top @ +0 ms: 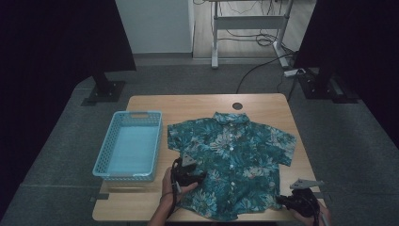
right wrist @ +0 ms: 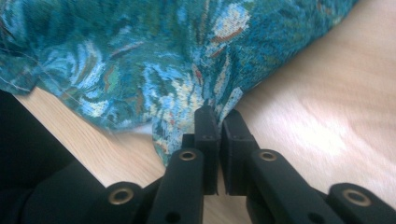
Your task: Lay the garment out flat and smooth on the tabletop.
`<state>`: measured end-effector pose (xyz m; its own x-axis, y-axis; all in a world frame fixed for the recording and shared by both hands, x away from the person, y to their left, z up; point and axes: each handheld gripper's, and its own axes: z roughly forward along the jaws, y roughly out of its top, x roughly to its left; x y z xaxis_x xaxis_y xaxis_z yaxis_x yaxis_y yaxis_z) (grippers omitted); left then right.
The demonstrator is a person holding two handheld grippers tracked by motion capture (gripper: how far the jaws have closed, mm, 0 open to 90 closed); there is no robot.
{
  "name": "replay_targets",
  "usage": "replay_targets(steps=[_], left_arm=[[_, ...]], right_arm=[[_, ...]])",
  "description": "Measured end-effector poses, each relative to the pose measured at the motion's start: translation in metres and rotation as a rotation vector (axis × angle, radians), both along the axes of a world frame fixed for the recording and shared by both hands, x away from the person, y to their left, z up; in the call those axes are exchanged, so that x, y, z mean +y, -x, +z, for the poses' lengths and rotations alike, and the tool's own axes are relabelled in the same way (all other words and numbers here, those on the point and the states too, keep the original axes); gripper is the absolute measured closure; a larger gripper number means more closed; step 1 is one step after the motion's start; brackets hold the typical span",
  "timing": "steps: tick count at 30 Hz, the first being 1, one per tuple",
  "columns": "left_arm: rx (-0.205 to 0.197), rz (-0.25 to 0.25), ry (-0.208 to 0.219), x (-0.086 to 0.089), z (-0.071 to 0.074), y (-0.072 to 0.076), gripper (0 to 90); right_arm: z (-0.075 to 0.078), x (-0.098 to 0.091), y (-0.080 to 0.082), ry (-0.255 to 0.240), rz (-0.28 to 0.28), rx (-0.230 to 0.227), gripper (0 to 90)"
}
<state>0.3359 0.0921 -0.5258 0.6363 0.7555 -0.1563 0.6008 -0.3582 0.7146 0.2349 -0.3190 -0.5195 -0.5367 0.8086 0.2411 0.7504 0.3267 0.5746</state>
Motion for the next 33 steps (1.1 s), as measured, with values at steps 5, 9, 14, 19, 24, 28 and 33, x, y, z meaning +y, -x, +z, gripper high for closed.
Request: replay_targets(steps=[5,9,14,19,24,28,33], left_arm=[[0.001,-0.007,-0.002,0.0,0.0,-0.002,41.2],[0.005,-0.012,-0.011,-0.003,-0.003,-0.003,40.7],[0.001,-0.007,-0.01,-0.005,-0.006,-0.006,40.3],[-0.005,-0.002,-0.014,-0.006,-0.007,-0.009,40.3],[-0.022,-0.017,-0.04,-0.008,-0.007,-0.007,40.1],[-0.036,-0.034,-0.062,-0.006,-0.007,-0.001,40.1],[-0.043,-0.059,-0.09,-0.006,-0.006,0.009,39.9]], right_arm=[[0.006,-0.008,0.003,0.005,0.016,-0.001,63.6],[0.03,-0.01,0.002,0.007,-0.042,-0.097,44.6],[0.048,0.014,-0.02,0.002,-0.006,-0.178,36.9],[0.035,0.053,-0.062,0.031,0.051,-0.186,33.9],[0.009,0.082,-0.09,0.1,0.068,-0.188,27.6],[-0.009,0.082,-0.089,0.134,0.07,-0.171,25.6],[-0.015,0.066,-0.075,0.114,0.061,-0.198,23.9]])
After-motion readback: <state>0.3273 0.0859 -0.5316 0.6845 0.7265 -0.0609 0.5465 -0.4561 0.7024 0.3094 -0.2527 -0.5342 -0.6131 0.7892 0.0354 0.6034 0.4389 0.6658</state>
